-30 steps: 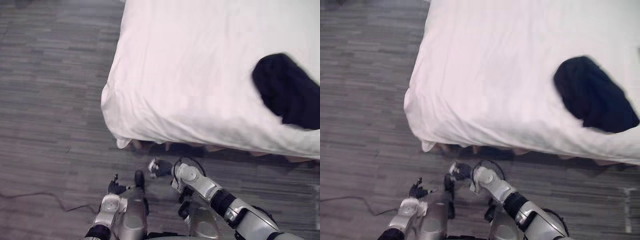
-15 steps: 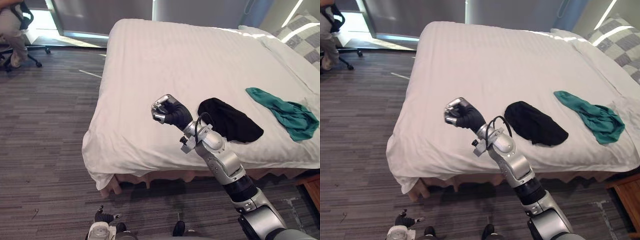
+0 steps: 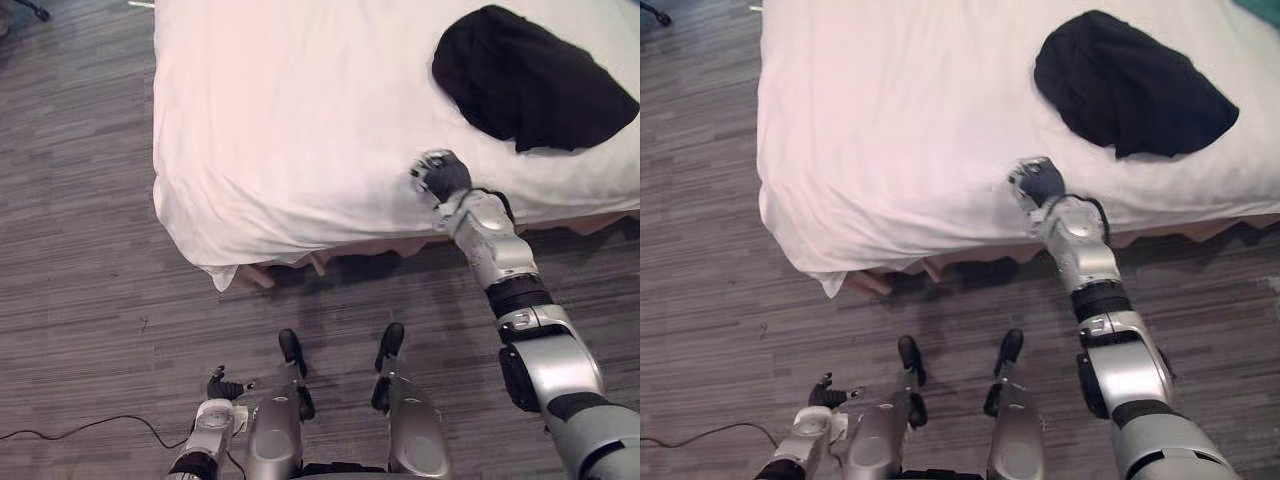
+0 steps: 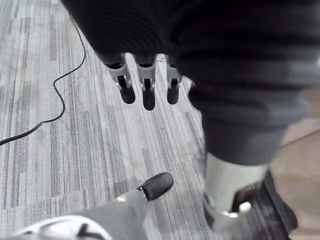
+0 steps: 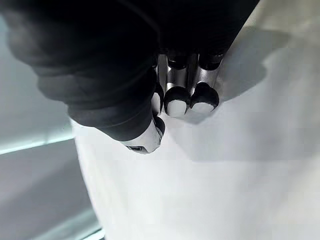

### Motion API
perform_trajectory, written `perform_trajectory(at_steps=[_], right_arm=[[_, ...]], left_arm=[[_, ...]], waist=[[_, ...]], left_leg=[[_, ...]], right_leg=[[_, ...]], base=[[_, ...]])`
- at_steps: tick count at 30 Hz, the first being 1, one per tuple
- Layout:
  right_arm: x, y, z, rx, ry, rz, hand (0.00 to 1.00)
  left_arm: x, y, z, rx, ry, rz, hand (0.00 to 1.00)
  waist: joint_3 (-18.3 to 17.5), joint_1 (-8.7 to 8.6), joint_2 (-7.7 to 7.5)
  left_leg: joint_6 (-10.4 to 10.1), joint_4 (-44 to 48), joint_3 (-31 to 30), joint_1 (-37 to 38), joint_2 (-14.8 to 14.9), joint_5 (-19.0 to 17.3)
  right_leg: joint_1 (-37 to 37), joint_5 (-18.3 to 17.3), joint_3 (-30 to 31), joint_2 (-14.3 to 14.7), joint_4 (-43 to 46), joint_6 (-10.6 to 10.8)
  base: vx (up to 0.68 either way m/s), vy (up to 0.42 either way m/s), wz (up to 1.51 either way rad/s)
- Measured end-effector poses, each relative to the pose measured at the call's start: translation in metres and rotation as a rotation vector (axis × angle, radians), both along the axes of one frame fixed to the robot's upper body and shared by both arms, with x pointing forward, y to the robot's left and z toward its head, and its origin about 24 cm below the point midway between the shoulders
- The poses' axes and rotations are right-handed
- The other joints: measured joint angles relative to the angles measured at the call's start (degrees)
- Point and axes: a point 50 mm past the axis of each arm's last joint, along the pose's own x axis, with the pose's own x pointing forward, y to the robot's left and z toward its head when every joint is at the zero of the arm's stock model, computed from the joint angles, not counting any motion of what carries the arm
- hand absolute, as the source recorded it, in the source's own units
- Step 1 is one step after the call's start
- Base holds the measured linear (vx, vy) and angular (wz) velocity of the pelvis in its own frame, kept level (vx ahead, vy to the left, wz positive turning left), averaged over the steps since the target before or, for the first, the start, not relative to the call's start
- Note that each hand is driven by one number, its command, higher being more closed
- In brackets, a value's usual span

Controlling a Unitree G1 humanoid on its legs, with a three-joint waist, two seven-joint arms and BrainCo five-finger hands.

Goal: Tidy the bed and pick cloth on bed and put in laundry

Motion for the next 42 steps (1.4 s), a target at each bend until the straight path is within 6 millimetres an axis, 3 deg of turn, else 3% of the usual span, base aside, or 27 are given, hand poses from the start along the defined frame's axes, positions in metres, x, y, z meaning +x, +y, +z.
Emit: perform_trajectory(at_steps=[3, 7, 8, 11, 12, 13, 15, 17, 19, 20, 22, 23, 25, 27, 28, 31, 34, 36, 37, 38, 39, 40, 41, 42], right_arm=[[-0.017, -0.020, -0.035, 0.041, 0.103, -0.061, 1.00], [-0.063, -0.060, -0.095, 0.151, 0.254, -0.234, 1.00], [-0.083, -0.068, -0.116, 0.193, 0.308, -0.293, 0.00], [-0.140, -0.079, -0.167, 0.295, 0.432, -0.446, 0.00], [-0.152, -0.080, -0.176, 0.309, 0.456, -0.477, 0.00], [-0.185, -0.082, -0.197, 0.347, 0.521, -0.552, 0.00], [-0.219, -0.078, -0.219, 0.392, 0.597, -0.622, 0.00], [-0.281, -0.065, -0.250, 0.453, 0.757, -0.743, 0.00], [-0.316, -0.057, -0.263, 0.475, 0.849, -0.796, 0.00], [-0.345, -0.046, -0.271, 0.495, 0.922, -0.828, 0.00], [-0.366, -0.030, -0.278, 0.506, 0.979, -0.820, 0.00], [-0.369, -0.017, -0.281, 0.529, 0.989, -0.797, 0.00], [-0.362, -0.003, -0.284, 0.549, 0.976, -0.734, 0.00], [-0.343, 0.012, -0.283, 0.525, 0.943, -0.605, 0.00], [-0.329, 0.021, -0.283, 0.493, 0.929, -0.509, 0.00], [-0.320, 0.023, -0.282, 0.403, 0.927, -0.415, 0.00], [-0.313, 0.017, -0.279, 0.292, 0.930, -0.340, 0.00], [-0.311, 0.017, -0.279, 0.265, 0.937, -0.316, 0.00], [-0.312, 0.015, -0.279, 0.249, 0.943, -0.306, 0.00], [-0.309, 0.016, -0.279, 0.212, 0.950, -0.272, 0.00], [-0.308, 0.017, -0.279, 0.206, 0.950, -0.261, 0.00], [-0.297, 0.016, -0.278, 0.169, 0.932, -0.229, 0.00], [-0.289, 0.014, -0.277, 0.127, 0.932, -0.196, 0.00], [-0.289, 0.014, -0.278, 0.112, 0.942, -0.182, 0.00]], left_arm=[[0.006, -0.003, 0.005, -0.004, -0.028, -0.032, 0.00], [0.009, -0.005, 0.009, -0.008, -0.067, -0.039, 0.00], [0.007, -0.004, 0.009, -0.010, -0.069, -0.038, 0.00], [-0.003, -0.004, 0.005, -0.022, -0.062, -0.043, 0.00], [-0.006, -0.003, 0.004, -0.020, -0.061, -0.040, 0.00], [-0.012, 0.000, 0.002, -0.013, -0.051, -0.028, 0.00], [-0.018, 0.005, -0.001, -0.017, -0.036, -0.002, 0.00], [-0.029, 0.009, -0.007, -0.035, 0.004, 0.019, 0.00], [-0.036, 0.006, -0.012, -0.058, 0.034, 0.018, 0.00], [-0.043, 0.001, -0.018, -0.080, 0.066, 0.001, 0.00], [-0.053, -0.005, -0.024, -0.088, 0.107, -0.036, 0.00], [-0.059, -0.007, -0.027, -0.088, 0.130, -0.064, 0.00], [-0.066, -0.011, -0.030, -0.083, 0.162, -0.099, 0.00], [-0.088, -0.010, -0.038, -0.071, 0.228, -0.108, 0.00], [-0.093, -0.004, -0.039, -0.046, 0.245, -0.108, 0.00], [-0.085, -0.004, -0.038, -0.011, 0.244, -0.143, 0.00], [-0.072, -0.013, -0.036, -0.025, 0.220, -0.174, 0.00], [-0.074, -0.017, -0.039, -0.029, 0.242, -0.199, 0.00], [-0.077, -0.019, -0.041, -0.037, 0.254, -0.197, 0.00], [-0.085, -0.021, -0.044, -0.071, 0.264, -0.144, 0.00], [-0.086, -0.020, -0.044, -0.071, 0.265, -0.133, 0.00], [-0.084, -0.019, -0.043, -0.073, 0.258, -0.106, 0.00], [-0.078, -0.017, -0.040, -0.077, 0.228, -0.075, 0.00], [-0.074, -0.016, -0.038, -0.076, 0.213, -0.067, 0.00]], waist=[[0.10, -0.37, 0.19], [0.45, -1.28, 0.93], [0.46, -1.76, 0.93], [0.37, -3.38, 0.77], [0.29, -3.52, 0.68], [-0.18, -3.76, 0.24], [-1.43, -4.28, -0.42], [-4.12, -4.75, -2.05], [-5.89, -5.00, -2.87], [-8.37, -5.28, -3.77], [-11.95, -5.83, -4.70], [-13.33, -6.48, -5.58], [-13.74, -6.75, -5.74], [-15.28, -5.95, -5.48], [-15.75, -5.69, -5.76], [-15.73, -6.90, -4.50], [-14.98, -7.04, -3.48], [-14.76, -7.42, -3.28], [-14.55, -7.28, -3.06], [-14.60, -7.01, -2.77], [-14.65, -6.81, -3.17], [-13.92, -6.29, -2.60], [-12.31, -5.83, -2.19], [-11.77, -5.22, -2.24]], left_leg=[[0.15, 0.00, 0.47, 0.56, -0.14, -0.42], [0.16, 1.06, 1.49, 1.28, -0.57, -1.69], [0.15, 1.08, 1.74, 2.19, -0.60, -2.03], [-0.32, 1.20, 2.13, 5.94, -0.57, -3.46], [-0.44, 1.29, 2.65, 6.64, -0.55, -3.89], [-0.65, 2.12, 3.97, 7.60, -0.38, -5.28], [-0.44, 2.92, 5.19, 7.71, -0.03, -6.43], [-1.23, 2.87, 7.29, 10.24, 0.56, -6.89], [-1.92, 2.14, 8.25, 13.27, 0.93, -7.38], [-2.46, 1.36, 9.36, 15.34, 1.34, -7.82], [-2.85, 0.18, 10.73, 17.12, 1.49, -8.10], [-3.18, 0.02, 12.26, 18.55, 1.58, -8.51], [-3.60, 0.07, 16.65, 21.30, 2.12, -9.17], [-5.13, 1.15, 24.69, 24.13, 3.77, -10.39], [-5.90, 2.43, 30.01, 25.96, 4.49, -10.93], [-6.06, 4.72, 36.36, 28.06, 6.41, -10.84], [-6.69, 14.79, 39.29, 29.32, 10.78, -10.41], [-4.73, 29.01, 35.49, 28.28, 17.09, -9.04], [-1.17, 35.08, 31.14, 26.88, 19.47, -6.59], [9.89, 45.36, 19.62, 22.09, 21.85, 2.33], [11.55, 46.99, 16.88, 20.76, 21.85, 4.11], [6.79, 58.52, 0.98, 11.71, 17.96, -4.50], [4.10, 65.41, -6.62, 6.31, 13.40, -13.91], [3.95, 66.25, -7.64, 5.16, 12.12, -16.42]], right_leg=[[0.04, -0.18, 0.79, -0.04, 0.12, 0.19], [0.36, -0.77, 1.77, -0.52, 0.51, 0.89], [1.02, -1.04, 1.95, -0.56, 0.70, 1.07], [4.74, -2.76, 2.19, -0.52, 0.49, 2.21], [5.20, -2.91, 2.53, -0.49, 0.44, 2.28], [6.02, -2.96, 3.27, -0.34, -0.17, 2.35], [6.25, -2.91, 3.92, -0.13, -0.75, 2.41], [8.17, -2.93, 4.88, 0.66, -1.55, 2.72], [10.60, -3.03, 5.30, 1.05, -1.92, 2.66], [12.30, -3.78, 5.81, 1.48, -1.90, 2.52], [12.77, -4.48, 6.68, 1.86, -1.87, 2.84], [13.26, -4.60, 7.66, 2.11, -1.92, 2.79], [13.48, -5.97, 5.72, 2.08, -2.07, 1.84], [14.03, -6.52, -4.29, 1.62, -1.45, -0.35], [14.01, -3.72, -8.46, 1.61, -1.88, -1.32], [13.39, -2.89, -9.11, 3.49, -1.51, -2.09], [11.30, -6.77, -3.74, 5.06, 3.41, -3.47], [11.00, -9.90, -0.18, 6.44, 6.93, -4.69], [11.06, -10.88, 1.80, 7.51, 8.46, -5.59], [11.37, -12.15, 6.20, 9.79, 9.68, -7.16], [11.45, -12.20, 7.33, 10.03, 9.63, -7.62], [11.46, -12.58, 13.60, 12.31, 9.07, -9.50], [12.71, -12.38, 18.40, 14.32, 8.60, -10.43], [13.89, -12.13, 20.01, 15.10, 8.11, -10.71]], base=[[0.07, 0.014, -0.09], [0.09, 0.022, -0.12], [0.08, 0.012, -0.11], [0.08, 0.004, -0.09], [0.09, 0.008, -0.34], [0.08, 0.011, -0.37], [0.09, -0.002, -0.31], [0.13, -0.025, -0.34], [0.15, -0.001, -0.28], [0.11, 0.011, -0.29], [0.09, 0.010, -0.34], [0.10, 0.016, -0.42], [0.05, 0.036, -1.02], [0.05, 0.058, -1.97], [0.08, -0.005, -2.03], [0.05, -0.085, -1.09], [0.09, -0.140, -0.98], [0.09, -0.138, -0.95], [0.13, -0.151, -1.50], [0.14, -0.113, -1.37], [0.23, -0.097, -1.97], [0.22, -0.019, -2.10], [0.21, 0.015, -2.35], [0.18, 0.054, -2.18]])
